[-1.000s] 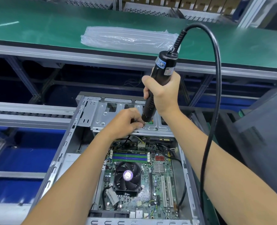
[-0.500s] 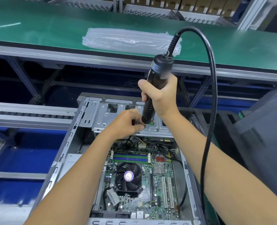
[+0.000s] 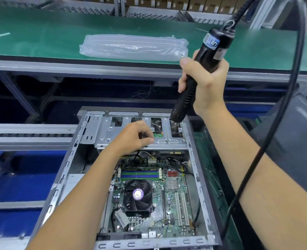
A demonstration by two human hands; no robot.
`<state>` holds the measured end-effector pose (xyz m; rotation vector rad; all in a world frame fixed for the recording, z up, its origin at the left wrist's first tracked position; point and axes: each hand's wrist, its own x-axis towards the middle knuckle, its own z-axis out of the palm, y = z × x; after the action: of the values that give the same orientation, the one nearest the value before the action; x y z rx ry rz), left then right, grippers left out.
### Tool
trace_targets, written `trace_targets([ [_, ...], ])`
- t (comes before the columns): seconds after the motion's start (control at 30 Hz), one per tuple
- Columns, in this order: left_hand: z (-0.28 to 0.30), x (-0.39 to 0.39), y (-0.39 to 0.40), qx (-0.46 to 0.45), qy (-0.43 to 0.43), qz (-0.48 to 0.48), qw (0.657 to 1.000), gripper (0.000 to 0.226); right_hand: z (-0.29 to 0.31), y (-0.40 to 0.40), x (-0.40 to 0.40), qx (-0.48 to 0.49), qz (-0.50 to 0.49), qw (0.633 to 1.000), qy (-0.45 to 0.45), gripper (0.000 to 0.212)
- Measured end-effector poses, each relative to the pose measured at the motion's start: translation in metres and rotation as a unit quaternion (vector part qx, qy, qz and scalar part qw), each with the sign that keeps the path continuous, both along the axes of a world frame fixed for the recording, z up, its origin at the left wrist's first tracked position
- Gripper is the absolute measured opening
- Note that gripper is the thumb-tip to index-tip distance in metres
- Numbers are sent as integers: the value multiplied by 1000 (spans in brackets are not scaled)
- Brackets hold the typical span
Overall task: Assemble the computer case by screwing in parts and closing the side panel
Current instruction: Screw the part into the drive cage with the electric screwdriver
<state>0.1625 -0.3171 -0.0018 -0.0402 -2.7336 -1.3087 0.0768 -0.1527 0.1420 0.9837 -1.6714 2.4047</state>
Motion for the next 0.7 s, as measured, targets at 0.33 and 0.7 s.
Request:
trace_targets([
  [0.33, 7, -3, 29, -184, -53, 54, 980, 20, 15, 111, -18, -72, -79, 990, -93, 31],
  [0.7, 13, 3, 45, -101, -29, 110, 988, 13, 11, 61, 15, -80, 137, 960, -231, 65],
])
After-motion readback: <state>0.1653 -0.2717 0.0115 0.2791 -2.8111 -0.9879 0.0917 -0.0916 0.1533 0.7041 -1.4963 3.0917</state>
